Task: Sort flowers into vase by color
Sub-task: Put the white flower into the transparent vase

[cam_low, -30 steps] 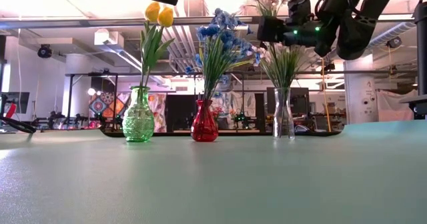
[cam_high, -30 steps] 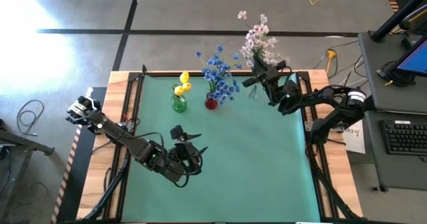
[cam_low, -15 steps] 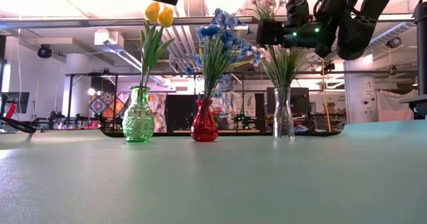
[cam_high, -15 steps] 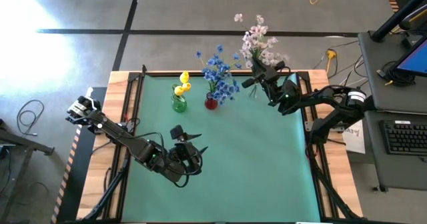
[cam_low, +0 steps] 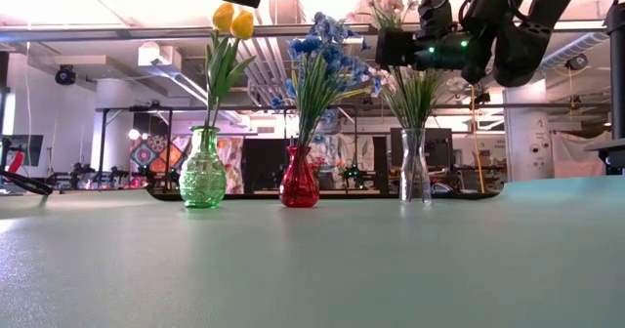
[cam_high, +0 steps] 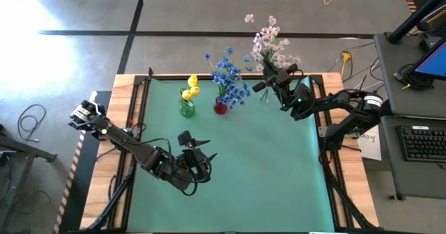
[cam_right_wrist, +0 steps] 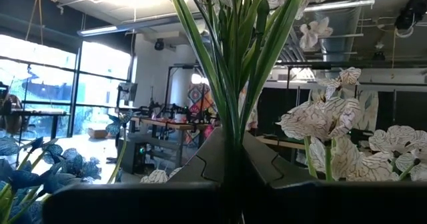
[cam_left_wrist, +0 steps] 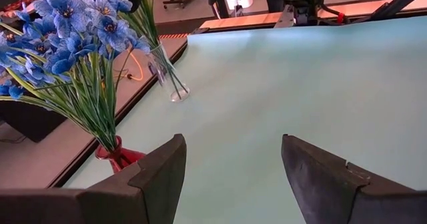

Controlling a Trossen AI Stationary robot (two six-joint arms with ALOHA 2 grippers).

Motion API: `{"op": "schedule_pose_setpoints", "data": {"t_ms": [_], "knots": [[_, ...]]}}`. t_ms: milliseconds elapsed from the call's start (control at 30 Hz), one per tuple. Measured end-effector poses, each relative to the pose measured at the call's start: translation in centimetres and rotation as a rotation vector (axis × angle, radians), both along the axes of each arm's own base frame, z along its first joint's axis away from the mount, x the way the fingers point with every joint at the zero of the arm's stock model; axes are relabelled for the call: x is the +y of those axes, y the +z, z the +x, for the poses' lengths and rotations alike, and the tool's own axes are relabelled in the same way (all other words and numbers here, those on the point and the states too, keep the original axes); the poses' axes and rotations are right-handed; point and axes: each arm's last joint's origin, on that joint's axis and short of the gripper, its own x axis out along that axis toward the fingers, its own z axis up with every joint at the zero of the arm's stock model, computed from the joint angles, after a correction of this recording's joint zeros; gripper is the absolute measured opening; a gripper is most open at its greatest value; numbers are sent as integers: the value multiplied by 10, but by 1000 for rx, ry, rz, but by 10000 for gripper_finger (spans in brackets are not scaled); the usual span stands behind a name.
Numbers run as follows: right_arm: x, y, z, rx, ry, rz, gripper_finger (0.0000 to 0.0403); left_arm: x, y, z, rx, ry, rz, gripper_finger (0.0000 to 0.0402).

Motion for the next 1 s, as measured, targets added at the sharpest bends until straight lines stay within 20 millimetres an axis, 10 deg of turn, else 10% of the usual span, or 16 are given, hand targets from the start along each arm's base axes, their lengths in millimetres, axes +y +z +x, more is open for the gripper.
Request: {"op": "schedule_pose_setpoints", "data": {"t_ms": [1000], "knots": [[13, 7, -1, 33, -81, 4, 225, 0, 0, 0, -1, 1, -4, 230]]}}
